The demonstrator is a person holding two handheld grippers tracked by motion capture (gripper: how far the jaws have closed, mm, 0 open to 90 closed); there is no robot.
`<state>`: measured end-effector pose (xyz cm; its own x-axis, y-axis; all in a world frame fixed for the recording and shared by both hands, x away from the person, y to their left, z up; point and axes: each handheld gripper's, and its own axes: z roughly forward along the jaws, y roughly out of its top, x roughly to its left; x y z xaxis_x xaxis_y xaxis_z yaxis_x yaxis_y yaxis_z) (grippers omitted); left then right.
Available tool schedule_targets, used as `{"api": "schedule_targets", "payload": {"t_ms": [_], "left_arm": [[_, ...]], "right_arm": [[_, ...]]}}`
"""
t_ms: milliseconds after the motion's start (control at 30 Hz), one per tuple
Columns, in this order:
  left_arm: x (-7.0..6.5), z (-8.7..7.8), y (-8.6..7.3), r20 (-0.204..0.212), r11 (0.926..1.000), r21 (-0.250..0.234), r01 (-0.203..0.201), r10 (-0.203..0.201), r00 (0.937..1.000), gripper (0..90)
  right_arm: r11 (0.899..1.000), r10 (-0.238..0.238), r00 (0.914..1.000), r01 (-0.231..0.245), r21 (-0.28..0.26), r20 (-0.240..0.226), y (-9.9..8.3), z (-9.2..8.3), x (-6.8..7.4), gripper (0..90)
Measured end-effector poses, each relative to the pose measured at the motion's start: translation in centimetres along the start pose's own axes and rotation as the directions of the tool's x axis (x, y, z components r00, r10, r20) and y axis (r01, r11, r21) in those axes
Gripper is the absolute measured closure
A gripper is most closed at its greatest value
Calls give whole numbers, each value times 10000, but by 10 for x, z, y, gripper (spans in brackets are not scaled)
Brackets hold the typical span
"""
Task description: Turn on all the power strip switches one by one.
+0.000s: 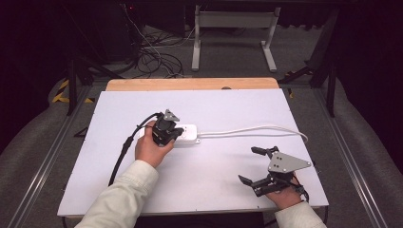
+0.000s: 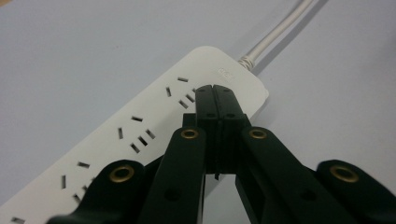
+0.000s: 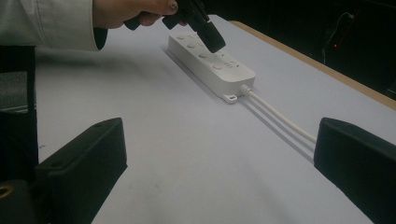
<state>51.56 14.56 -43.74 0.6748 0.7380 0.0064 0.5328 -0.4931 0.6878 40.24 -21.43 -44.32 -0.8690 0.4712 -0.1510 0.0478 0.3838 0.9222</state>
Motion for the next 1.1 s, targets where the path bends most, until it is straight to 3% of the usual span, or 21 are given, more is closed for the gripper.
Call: {"api": "schedule_targets", "payload": {"t_ms": [300, 533, 800, 1100], "left_arm": [[-1, 14, 0, 98, 9999, 90, 60, -61, 9999, 900], [-2, 17, 0, -69, 9999, 115, 80, -79, 9999, 900], [-2, 19, -1, 61, 9996, 162, 217, -218, 9997, 900], [-3, 20, -1, -45, 9998, 164, 68, -68, 10000, 900]], "right_arm": [[10000, -5, 10000, 5, 22, -8, 0, 0, 0, 32], [10000, 19, 10000, -19, 43, -14, 0, 0, -1, 32], [10000, 37, 10000, -37, 57, -18, -1, 0, -1, 32], [10000, 26, 10000, -25, 53, -47, -1, 0, 0, 32]]}}
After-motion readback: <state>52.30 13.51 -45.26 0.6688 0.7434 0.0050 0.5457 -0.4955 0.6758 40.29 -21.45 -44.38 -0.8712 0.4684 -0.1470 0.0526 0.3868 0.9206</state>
